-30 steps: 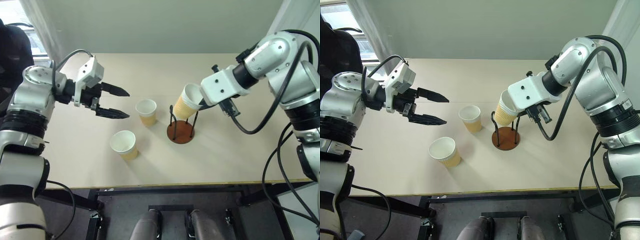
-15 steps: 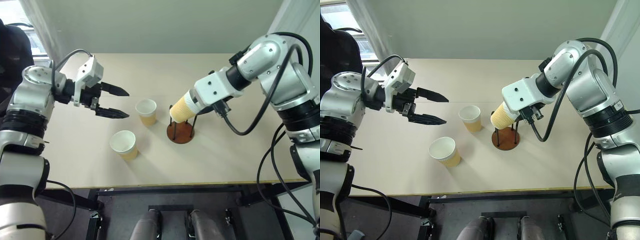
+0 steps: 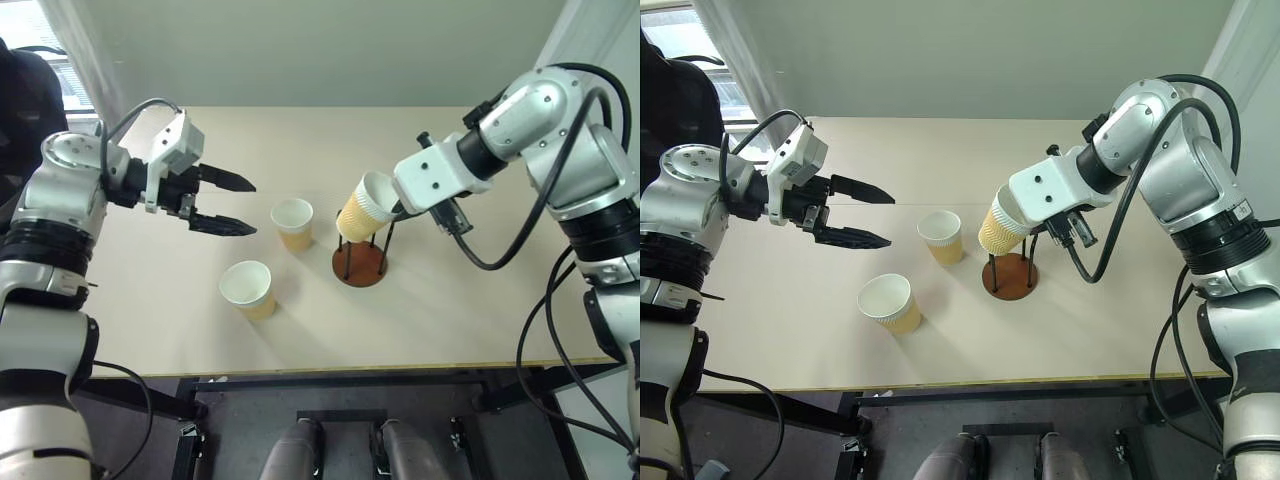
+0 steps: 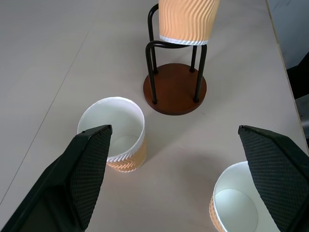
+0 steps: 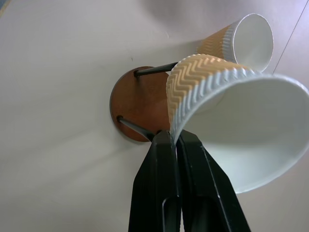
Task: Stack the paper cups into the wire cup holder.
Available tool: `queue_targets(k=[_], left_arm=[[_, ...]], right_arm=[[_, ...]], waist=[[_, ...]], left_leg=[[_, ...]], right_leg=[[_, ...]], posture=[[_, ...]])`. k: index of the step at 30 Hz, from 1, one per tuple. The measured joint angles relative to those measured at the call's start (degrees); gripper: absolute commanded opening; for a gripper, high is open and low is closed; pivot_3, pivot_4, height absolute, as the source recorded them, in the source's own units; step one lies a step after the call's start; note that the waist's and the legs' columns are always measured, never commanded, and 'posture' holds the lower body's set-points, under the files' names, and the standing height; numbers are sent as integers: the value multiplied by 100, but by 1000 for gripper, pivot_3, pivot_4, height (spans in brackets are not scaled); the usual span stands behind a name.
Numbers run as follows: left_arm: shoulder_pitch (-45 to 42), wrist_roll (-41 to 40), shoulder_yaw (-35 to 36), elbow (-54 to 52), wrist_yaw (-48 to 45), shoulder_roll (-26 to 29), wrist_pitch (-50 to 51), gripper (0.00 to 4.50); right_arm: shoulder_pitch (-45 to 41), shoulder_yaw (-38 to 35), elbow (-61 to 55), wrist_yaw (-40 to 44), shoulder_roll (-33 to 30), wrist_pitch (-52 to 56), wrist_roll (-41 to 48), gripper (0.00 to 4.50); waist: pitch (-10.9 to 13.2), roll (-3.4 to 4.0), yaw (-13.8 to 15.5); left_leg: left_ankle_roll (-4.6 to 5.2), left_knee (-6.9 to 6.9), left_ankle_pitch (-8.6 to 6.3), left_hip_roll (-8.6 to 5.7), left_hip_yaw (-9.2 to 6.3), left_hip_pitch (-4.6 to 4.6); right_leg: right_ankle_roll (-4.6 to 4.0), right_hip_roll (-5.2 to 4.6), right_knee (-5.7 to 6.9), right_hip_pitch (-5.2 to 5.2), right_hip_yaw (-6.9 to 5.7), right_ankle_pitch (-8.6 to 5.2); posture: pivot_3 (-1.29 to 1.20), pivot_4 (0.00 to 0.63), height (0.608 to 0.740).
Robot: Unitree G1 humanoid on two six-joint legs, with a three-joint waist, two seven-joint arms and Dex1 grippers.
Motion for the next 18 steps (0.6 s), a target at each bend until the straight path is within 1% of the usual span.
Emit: queue_targets(k=[18], left_arm=[[-55,13,0,83,0,-53,-8,4500]], right_arm=[[-34,0,250,2,-252,-457,-236,28]], waist=[[0,0,0]], left_leg=[[0,1,0,1,1,0]], right_leg=[[0,0,0,0,0,0]], posture=[[0,150,740]])
